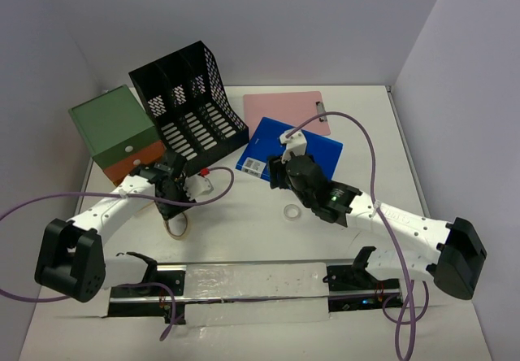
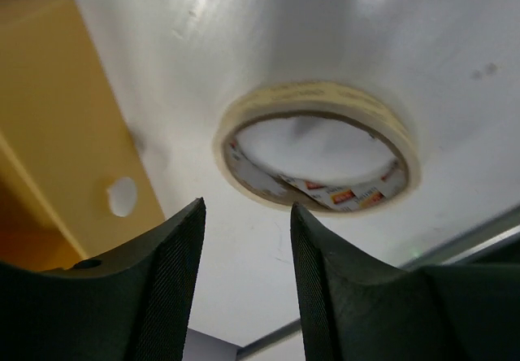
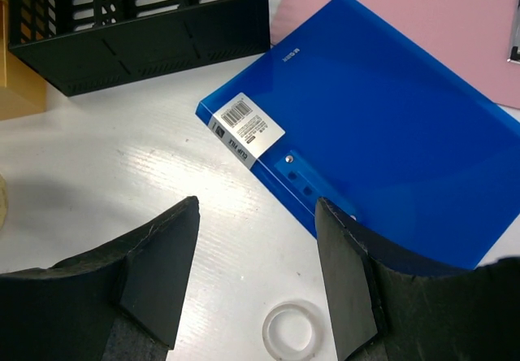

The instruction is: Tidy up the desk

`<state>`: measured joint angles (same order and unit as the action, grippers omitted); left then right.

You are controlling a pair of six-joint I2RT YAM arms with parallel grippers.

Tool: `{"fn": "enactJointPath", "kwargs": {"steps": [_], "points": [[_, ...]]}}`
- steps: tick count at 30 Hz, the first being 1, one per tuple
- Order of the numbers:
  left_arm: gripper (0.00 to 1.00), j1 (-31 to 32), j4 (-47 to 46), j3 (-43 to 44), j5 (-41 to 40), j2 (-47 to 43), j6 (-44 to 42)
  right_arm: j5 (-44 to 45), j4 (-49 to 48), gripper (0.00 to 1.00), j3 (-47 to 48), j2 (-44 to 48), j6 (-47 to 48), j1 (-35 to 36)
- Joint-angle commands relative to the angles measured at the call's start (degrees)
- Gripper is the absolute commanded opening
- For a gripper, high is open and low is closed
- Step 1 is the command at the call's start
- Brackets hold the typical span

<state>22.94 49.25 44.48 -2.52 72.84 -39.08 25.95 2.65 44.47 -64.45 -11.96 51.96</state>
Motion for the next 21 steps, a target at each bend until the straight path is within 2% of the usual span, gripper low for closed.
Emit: {"fn": "enactJointPath", "kwargs": {"steps": [1, 6, 10, 15, 21], "points": [[0.55, 0.2, -11.7, 0.0, -2.4, -1.2, 0.6, 0.1, -0.4, 0.66, -0.6, 2.1, -1.1, -0.4], [0.56, 0.2, -15.8, -2.5, -4.1, 4.4, 0.9, -0.1, 0.2, 0.66, -0.5, 2.0, -0.8, -0.3], [0.56, 0.3, -13.2, -3.4, 1.6, 4.7, -0.8, 0.8, 0.3, 0.66, -1.3, 3.1, -0.5, -0.3], [0.55, 0.2, -10.5, -3.3, 4.2, 3.2, -2.5, 1.7, 0.2, 0.66, -1.9, 3.0, -0.1, -0.3], [0.52, 0.3, -14.5, -6.0, 1.6, 7.1, -1.4, 1.6, -0.2, 0.66, -1.3, 1.7, -0.1, -0.3]]}}
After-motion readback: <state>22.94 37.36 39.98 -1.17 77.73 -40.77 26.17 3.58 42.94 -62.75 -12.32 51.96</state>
